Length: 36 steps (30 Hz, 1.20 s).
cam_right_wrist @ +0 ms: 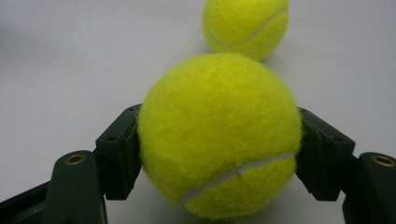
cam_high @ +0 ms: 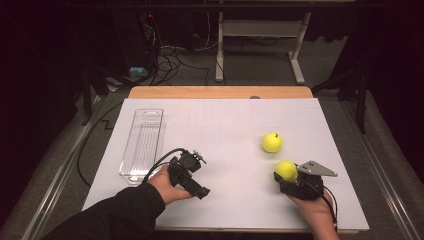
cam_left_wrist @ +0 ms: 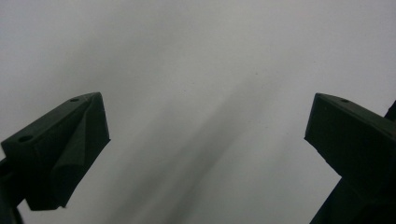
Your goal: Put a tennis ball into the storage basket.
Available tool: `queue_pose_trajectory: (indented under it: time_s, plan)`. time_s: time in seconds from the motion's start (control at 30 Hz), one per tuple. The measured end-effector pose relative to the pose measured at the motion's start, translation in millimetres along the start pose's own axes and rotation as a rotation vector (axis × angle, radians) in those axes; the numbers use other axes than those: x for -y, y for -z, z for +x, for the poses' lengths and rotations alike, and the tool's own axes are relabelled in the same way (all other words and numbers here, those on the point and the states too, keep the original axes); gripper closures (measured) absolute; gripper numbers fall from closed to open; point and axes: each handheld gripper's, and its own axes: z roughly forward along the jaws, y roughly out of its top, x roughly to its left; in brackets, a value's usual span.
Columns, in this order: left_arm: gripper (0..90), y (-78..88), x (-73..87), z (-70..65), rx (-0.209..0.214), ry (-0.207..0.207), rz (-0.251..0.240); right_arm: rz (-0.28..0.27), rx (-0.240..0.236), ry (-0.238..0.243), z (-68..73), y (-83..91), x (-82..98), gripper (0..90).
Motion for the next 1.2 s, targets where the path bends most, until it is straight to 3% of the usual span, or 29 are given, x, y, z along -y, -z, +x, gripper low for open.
queue_pose_trajectory:
  time_s: [0.17, 0.33, 0.37, 0.8, 1.2]
  plan:
    - [0.6, 1.9, 1.1, 0.2, -0.005, 0.004, -0.005, -0.054, -0.023, 0.038, 9.2, 5.4, -4.7, 28.0]
    - [0.6, 4.3, 1.3, 0.8, -0.004, 0.011, -0.001, -0.092, -0.06, 0.079, 24.6, 6.9, -11.9, 28.0]
    - [0.6, 4.9, 1.1, 1.0, -0.001, 0.011, 0.001, -0.1, -0.085, 0.093, 32.2, 5.5, -15.6, 28.0]
    - [0.6, 9.8, 1.2, 0.5, 0.002, 0.017, 0.015, -0.111, -0.224, 0.17, 76.5, -18.6, -31.5, 28.0]
    - [0.6, 23.6, -2.3, -2.1, -0.008, 0.019, 0.009, -0.126, -0.296, 0.213, 108.2, -37.1, -41.3, 28.0]
